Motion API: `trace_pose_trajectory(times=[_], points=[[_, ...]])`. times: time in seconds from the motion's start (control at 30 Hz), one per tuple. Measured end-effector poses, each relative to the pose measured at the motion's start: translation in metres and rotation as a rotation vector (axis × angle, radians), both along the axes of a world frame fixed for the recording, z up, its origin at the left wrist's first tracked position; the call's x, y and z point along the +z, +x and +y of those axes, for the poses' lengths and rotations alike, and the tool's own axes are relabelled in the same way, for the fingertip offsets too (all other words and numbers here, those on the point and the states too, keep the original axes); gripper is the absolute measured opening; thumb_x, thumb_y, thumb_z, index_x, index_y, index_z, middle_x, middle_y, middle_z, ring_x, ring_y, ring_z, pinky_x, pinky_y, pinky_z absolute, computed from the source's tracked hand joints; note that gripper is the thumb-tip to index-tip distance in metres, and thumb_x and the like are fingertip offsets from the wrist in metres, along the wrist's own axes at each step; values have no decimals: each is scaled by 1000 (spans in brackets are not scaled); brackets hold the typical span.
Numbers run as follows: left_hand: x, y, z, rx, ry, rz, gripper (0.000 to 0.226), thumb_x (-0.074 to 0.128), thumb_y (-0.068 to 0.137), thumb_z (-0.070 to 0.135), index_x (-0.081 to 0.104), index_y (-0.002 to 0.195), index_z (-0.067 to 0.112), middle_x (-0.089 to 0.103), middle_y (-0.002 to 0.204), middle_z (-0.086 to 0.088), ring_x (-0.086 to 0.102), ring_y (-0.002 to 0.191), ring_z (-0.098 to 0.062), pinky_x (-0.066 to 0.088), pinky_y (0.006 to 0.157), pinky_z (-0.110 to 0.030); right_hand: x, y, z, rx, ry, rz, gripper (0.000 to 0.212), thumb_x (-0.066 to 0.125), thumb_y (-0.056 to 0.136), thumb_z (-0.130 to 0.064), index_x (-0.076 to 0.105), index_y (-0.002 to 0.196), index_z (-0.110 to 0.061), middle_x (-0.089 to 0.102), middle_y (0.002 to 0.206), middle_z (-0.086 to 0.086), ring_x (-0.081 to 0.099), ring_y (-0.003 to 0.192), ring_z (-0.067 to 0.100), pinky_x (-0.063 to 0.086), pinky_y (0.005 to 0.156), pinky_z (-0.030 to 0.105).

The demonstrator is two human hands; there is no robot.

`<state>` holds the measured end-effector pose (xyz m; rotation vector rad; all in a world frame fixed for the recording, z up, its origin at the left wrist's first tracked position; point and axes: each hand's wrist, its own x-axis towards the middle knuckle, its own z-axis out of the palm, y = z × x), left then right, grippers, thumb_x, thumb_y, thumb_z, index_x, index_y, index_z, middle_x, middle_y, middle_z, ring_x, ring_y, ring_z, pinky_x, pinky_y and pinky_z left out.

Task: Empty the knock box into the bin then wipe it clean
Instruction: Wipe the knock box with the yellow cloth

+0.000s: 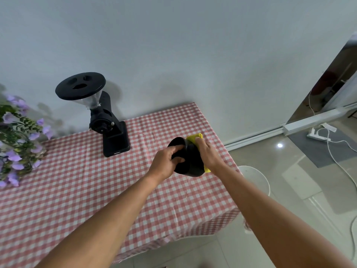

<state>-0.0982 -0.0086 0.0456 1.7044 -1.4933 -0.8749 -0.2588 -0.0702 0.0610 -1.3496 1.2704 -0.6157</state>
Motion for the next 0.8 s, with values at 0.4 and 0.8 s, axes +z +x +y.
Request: trace_pose_trajectory(times=[0.4, 0.8], points=[[0, 4, 0, 49, 73, 90, 42, 67, 93, 11, 64, 133, 25, 68, 129, 3, 63, 115, -13, 49, 92, -18, -19, 4, 19, -18, -218, 53, 55, 26, 94, -55, 67, 118, -26, 65, 123, 5, 59, 113, 25, 47, 99, 47], [-3, 16, 0, 75, 139, 141, 42, 66, 93, 8, 64, 132, 22, 69, 129, -2, 63, 120, -21, 50, 98, -27, -18, 14, 33, 12, -201, -26, 56, 27, 94, -55, 61, 126, -25, 55, 136, 4, 52, 121, 24, 42, 104, 48]])
